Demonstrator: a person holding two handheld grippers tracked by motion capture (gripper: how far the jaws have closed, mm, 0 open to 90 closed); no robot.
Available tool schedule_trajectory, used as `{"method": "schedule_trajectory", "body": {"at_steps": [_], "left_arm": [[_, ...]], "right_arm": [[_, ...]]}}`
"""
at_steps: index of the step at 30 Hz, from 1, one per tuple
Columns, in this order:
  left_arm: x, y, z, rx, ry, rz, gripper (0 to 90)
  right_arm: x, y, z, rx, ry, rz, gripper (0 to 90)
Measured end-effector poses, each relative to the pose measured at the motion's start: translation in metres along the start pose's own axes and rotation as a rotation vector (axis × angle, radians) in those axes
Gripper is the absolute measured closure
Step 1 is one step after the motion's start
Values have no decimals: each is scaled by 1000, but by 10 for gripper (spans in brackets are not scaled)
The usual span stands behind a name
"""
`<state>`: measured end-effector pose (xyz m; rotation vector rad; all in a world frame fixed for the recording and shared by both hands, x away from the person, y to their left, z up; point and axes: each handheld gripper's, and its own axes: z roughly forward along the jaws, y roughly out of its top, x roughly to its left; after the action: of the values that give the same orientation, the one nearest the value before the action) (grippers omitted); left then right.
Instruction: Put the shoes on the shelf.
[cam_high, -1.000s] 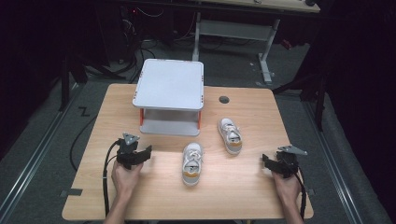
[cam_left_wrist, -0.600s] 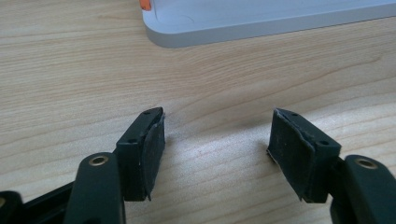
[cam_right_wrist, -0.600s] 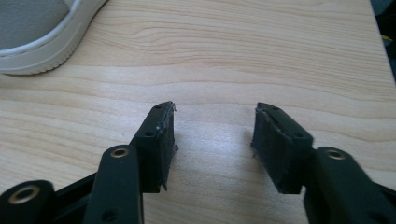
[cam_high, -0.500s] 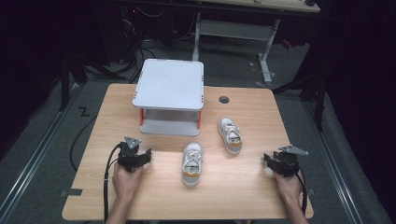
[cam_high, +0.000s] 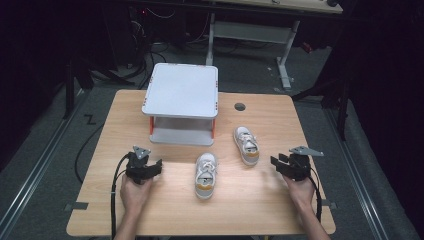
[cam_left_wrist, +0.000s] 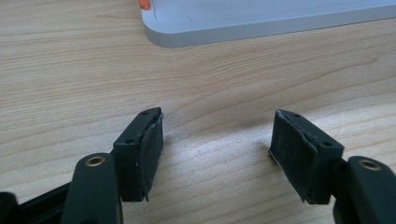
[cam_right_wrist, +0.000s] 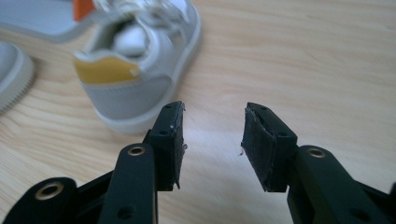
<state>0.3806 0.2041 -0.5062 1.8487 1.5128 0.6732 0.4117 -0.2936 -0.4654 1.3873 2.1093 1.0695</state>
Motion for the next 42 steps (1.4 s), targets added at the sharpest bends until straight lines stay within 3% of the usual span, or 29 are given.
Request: {"method": "schedule_trajectory", "body": {"at_steps": [8,17,27,34,42], "left_arm": [[1,0,0,0,-5,-2,345],[1,0,0,-2,-8,-10,344],[2,0,0,0,-9,-10,345],[3,0,0,-6,-13,-22,344],[4,0,0,-3,-18,-25,344]], "right_arm": [[22,38,14,-7,66,-59,585],[34,59,40,49,76,-115,577],[38,67,69,123,22,-144,590],[36,69,69,136,0,-163,697],[34,68,61,105,-62,-197,803]]}}
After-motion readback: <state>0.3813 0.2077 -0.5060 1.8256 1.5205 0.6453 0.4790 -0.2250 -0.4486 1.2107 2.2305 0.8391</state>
